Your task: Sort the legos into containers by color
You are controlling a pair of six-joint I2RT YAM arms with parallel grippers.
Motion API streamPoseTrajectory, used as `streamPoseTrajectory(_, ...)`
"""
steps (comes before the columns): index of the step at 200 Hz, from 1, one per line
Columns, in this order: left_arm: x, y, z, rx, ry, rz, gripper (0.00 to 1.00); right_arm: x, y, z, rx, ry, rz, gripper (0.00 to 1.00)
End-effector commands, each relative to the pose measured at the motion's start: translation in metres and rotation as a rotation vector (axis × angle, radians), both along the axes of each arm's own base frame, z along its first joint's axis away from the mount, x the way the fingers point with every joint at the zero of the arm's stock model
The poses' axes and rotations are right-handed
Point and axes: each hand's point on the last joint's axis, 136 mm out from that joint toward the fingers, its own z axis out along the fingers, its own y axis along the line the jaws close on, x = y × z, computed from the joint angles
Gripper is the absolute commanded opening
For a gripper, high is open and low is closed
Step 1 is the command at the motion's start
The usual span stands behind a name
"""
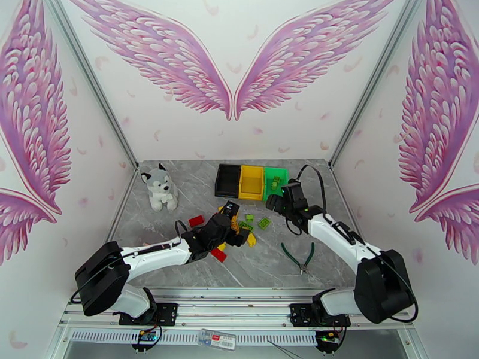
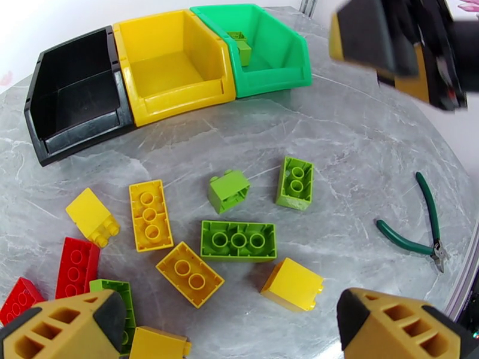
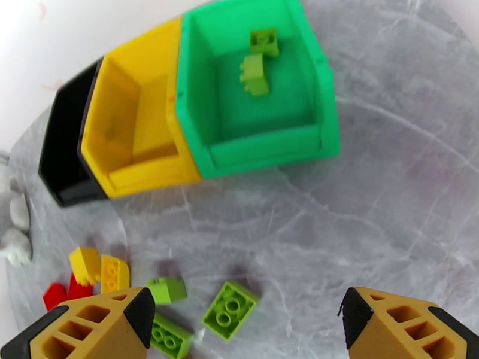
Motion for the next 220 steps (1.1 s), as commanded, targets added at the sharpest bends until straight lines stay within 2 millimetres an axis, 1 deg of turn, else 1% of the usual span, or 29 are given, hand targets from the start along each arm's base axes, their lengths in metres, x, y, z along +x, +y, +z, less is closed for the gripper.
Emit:
streamPoseTrajectory(1,0.003,-0.006,0.015,-0.018,-0.017,-0.004,0.99,-0.017,0.024,0.009,0.019,-0.096,0.098,0.86)
streamPoseTrajectory(18,0.003,-0.005,0.016,-0.016,-0.019,0.000,0.99,-0.032,0.033,-0.003,-0.017,-0.073,0.126,0.80)
streamPoseTrajectory(35,0.002,-0.005,0.016,-0.020,-0.018,0.000,0.99,-0.041,0.043,-0.020,-0.064,-0.018,0.159,0.78)
streamPoseTrajectory(51,0.002,-0.005,0.016,-0.024,-0.014,-0.002,0.99,-0.048,0.053,-0.039,-0.109,0.023,0.190,0.79)
streamPoseTrajectory(71,0.002,-0.006,0.016,-0.028,-0.010,-0.005,0.99,-0.052,0.064,-0.060,-0.141,0.063,0.218,0.81)
streamPoseTrajectory(92,0.002,-0.006,0.015,-0.025,-0.008,-0.002,0.99,-0.053,0.066,-0.079,-0.176,0.100,0.210,0.83)
streamPoseTrajectory(104,0.003,-0.006,0.014,-0.023,-0.007,0.000,0.99,-0.052,0.065,-0.085,-0.183,0.112,0.201,0.83)
streamPoseTrajectory(127,0.004,-0.005,0.013,-0.017,-0.009,0.005,0.99,-0.050,0.067,-0.087,-0.165,0.100,0.197,0.84)
streamPoseTrajectory(149,0.005,-0.004,0.015,-0.017,-0.013,0.009,0.99,-0.049,0.069,-0.083,-0.157,0.091,0.198,0.83)
streamPoseTrajectory(175,0.005,-0.002,0.015,-0.016,-0.016,0.014,0.99,-0.046,0.070,-0.071,-0.138,0.065,0.192,0.83)
streamPoseTrajectory(198,0.005,-0.001,0.016,-0.014,-0.018,0.017,0.99,-0.043,0.064,-0.062,-0.130,0.043,0.168,0.85)
streamPoseTrajectory(220,0.005,0.000,0.017,-0.016,-0.020,0.017,0.99,-0.040,0.057,-0.060,-0.127,0.047,0.144,0.87)
